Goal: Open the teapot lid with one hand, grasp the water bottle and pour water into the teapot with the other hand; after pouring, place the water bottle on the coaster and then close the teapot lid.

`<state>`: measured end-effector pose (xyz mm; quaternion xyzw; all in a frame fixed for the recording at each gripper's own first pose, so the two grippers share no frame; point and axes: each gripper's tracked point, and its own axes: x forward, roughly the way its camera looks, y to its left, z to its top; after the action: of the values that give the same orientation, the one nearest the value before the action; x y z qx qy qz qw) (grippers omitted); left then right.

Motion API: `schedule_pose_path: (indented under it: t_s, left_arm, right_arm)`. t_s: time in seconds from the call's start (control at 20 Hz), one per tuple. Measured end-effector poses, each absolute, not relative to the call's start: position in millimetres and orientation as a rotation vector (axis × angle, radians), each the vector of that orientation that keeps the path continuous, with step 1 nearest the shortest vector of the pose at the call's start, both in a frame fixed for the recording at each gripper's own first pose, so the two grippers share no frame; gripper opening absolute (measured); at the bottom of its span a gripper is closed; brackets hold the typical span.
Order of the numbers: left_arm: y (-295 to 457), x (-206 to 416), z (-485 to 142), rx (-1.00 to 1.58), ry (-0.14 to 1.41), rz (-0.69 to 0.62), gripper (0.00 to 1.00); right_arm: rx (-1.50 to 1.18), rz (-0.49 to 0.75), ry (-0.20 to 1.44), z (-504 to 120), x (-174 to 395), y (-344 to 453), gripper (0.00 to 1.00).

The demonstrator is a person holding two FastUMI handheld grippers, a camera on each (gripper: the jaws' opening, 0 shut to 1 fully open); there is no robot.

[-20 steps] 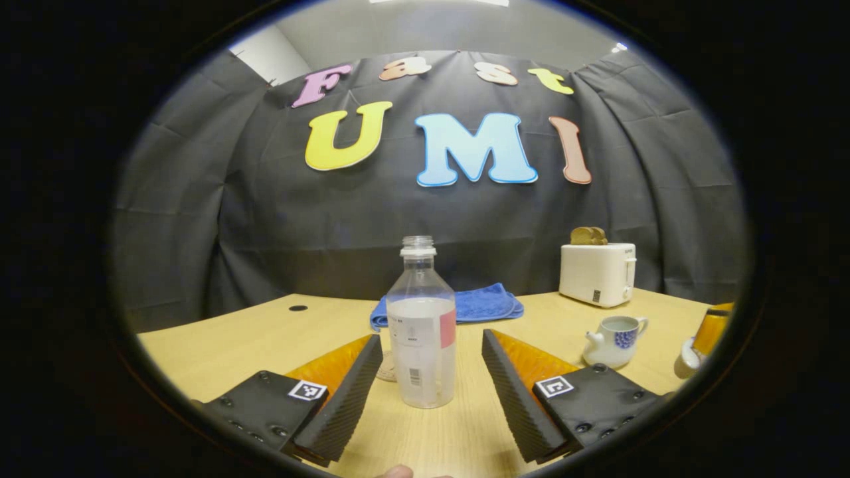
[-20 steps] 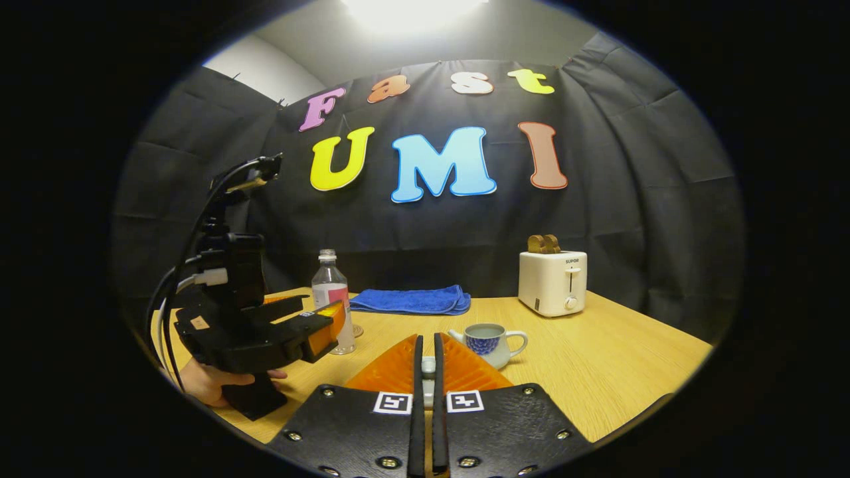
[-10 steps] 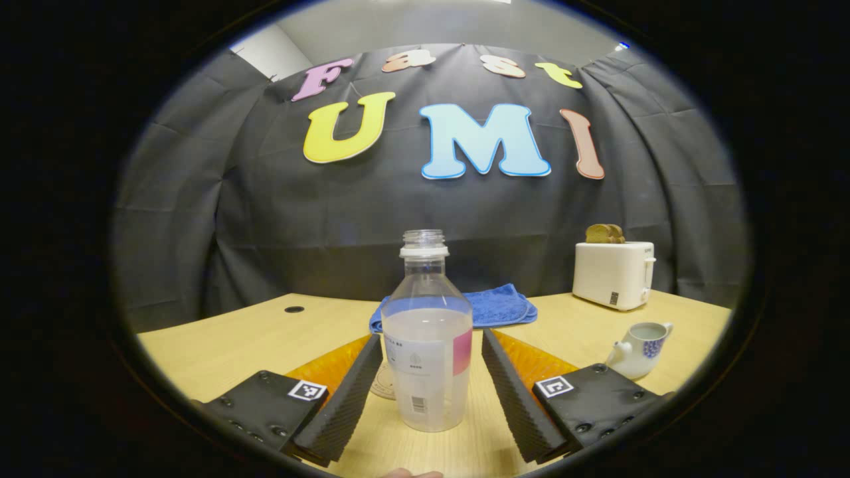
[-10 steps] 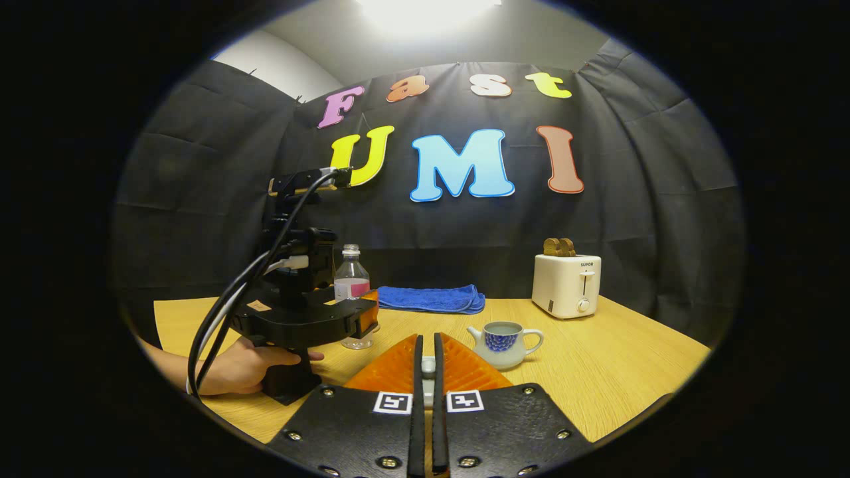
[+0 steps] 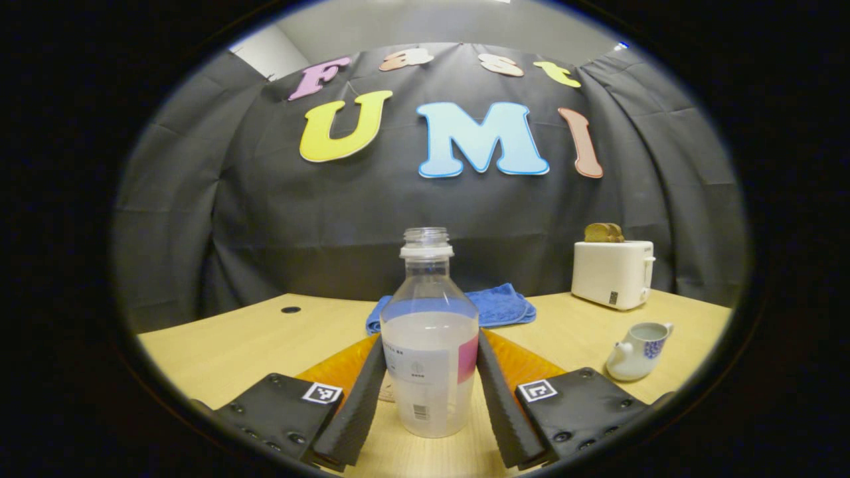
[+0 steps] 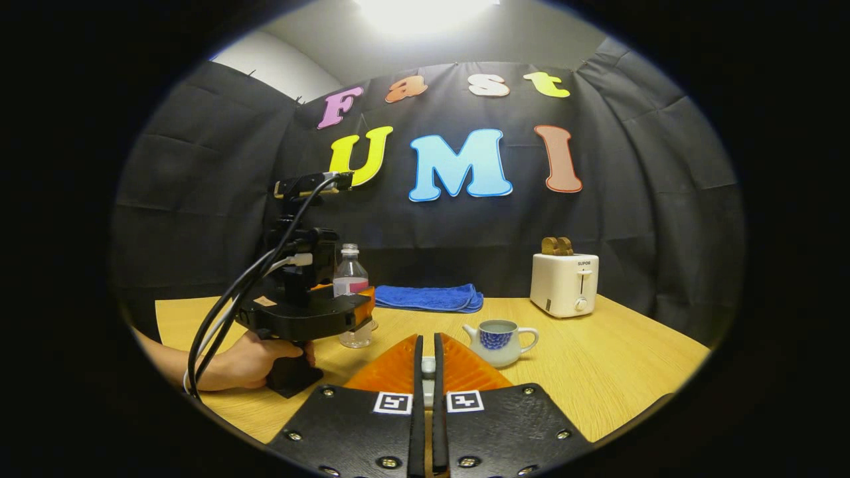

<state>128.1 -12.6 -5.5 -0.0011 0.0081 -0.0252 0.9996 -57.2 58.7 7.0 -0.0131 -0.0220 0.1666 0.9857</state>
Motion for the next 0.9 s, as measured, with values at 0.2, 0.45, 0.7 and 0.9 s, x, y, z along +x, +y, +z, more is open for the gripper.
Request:
schedule_pose_path:
  t_s: [0.2, 0.45, 0.7, 0.9]
  left_arm:
    - [-24.9, 98.9, -2.5, -0.003, 0.01, -0.116, 0.87]
    - [-41.3, 95.6, -0.4, 0.081, 0.001, -0.151, 0.83]
    - [-67.8, 97.3, 3.1, 0.267, -0.02, -0.184, 0.83]
    - [-84.1, 105.8, 1.5, 0.421, -0.017, -0.206, 0.83]
  right_arm:
    - [-0.044, 0.3, -0.015, 0.6, -61.9, 44.6, 0.05]
    - [-0.014, 0.247, 0.011, -4.0, -61.2, 23.9, 0.05]
    - [0.002, 0.214, 0.009, -3.6, -66.0, 9.0, 0.05]
    - [0.005, 0.19, 0.02, -5.8, -68.4, -1.1, 0.05]
